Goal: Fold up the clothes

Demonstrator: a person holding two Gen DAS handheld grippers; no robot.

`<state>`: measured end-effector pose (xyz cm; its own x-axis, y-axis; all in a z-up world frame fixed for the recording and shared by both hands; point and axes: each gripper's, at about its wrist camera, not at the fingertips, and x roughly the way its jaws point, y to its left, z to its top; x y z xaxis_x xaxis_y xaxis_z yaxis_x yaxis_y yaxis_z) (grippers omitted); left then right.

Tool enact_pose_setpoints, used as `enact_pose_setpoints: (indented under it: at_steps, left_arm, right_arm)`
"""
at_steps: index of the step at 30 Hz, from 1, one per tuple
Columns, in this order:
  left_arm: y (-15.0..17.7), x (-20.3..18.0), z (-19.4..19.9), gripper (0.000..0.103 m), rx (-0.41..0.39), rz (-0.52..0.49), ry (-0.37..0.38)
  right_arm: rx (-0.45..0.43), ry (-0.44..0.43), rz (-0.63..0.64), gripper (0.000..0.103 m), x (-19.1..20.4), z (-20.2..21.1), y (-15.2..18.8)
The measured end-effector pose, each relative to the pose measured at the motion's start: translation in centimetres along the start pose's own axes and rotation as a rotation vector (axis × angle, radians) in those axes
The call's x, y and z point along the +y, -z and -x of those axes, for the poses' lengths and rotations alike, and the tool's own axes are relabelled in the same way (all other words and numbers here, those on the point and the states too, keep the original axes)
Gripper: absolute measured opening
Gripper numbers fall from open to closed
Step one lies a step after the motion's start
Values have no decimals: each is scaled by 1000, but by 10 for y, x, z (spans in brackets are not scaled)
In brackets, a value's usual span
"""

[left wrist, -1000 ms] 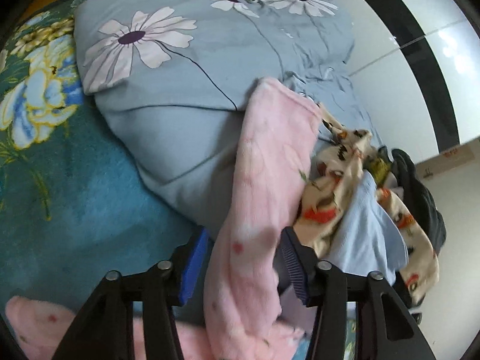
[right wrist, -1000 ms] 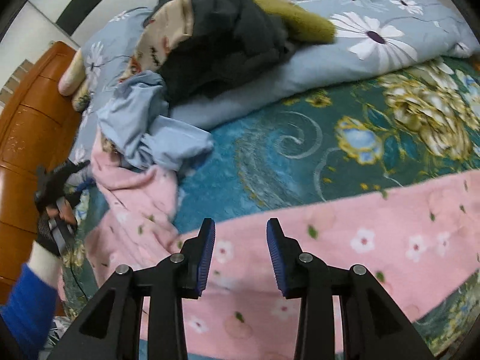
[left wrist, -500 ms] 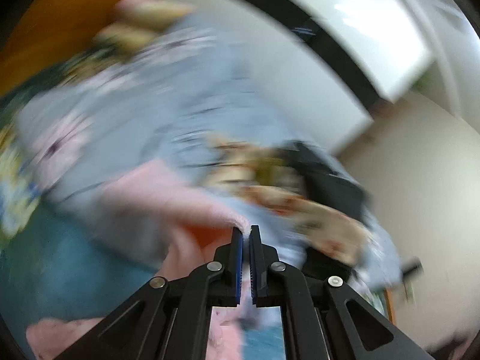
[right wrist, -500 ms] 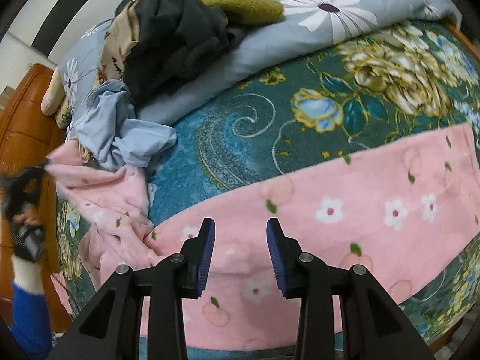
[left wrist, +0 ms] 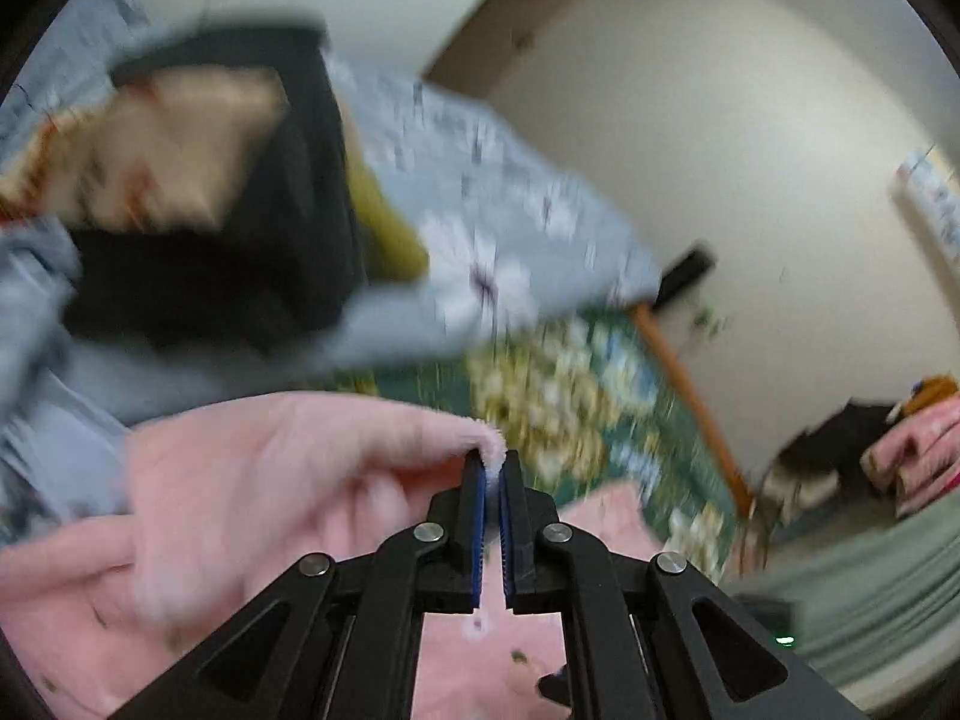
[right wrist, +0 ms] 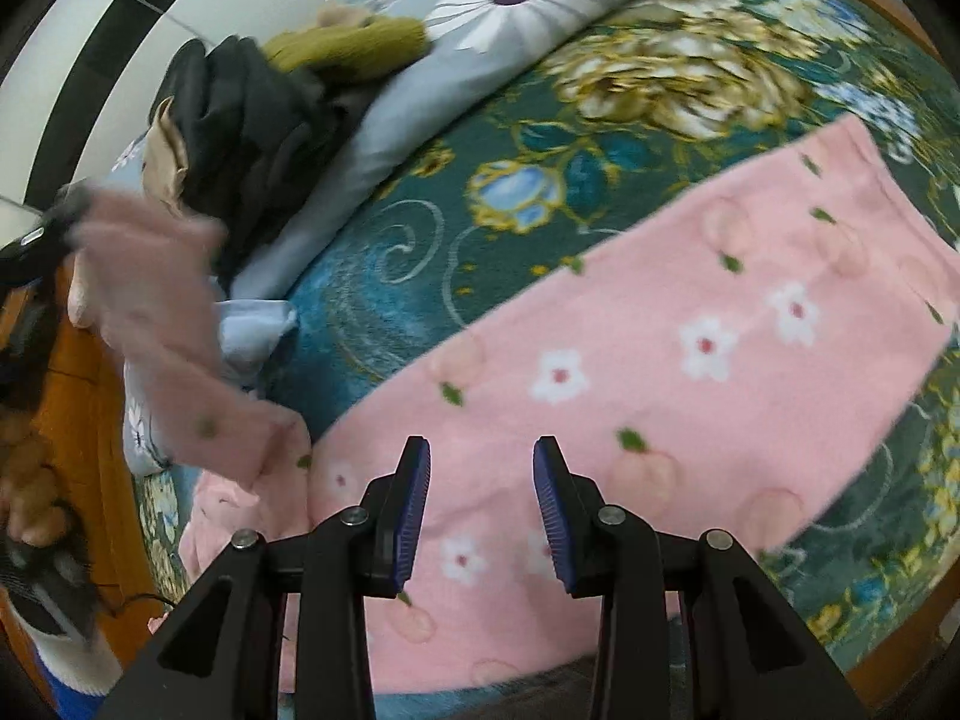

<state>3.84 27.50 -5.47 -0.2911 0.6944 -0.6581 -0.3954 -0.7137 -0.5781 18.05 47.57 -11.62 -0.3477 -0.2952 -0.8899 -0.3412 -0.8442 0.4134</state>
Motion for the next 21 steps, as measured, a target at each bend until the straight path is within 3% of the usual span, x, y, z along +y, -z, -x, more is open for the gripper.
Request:
enact_pose_setpoints:
  at_steps: [4,6,7,8,12,14,15,17,19,21]
  left_arm:
    - [27,-3,-44,8,145,16,-18]
    - [37,-1,-54,27,193,42,-11]
    - [38,1,-55,47,203,64,-2]
    - [41,6,-49,54,204,86,18]
    - [47,39,13,56,140,146,122]
    - [55,72,62,58,54,173,79]
    - [62,93,91,59,5,192,31]
    - [87,146,146,59,-71,257,-168]
    - [116,190,191,59,-103,324,-360]
    - [148,234,238,59,-124,395,-564]
  right_arm:
    - [-7,28,-32,37,-19,8,8]
    - [-9,38,-46,37,-25,10,10]
    - [-10,43,-50,37,-27,11,11]
    - [-11,49,-54,37,-29,12,11]
    - [-18,60,-47,37,-26,15,7]
    - [-27,52,-29,37,-18,17,1]
    - [-30,43,-14,37,-13,16,-2]
    - [-23,25,36,39,4,10,-10]
    - [-10,24,114,47,27,-1,-15]
    - [-5,39,199,48,49,-11,-21]
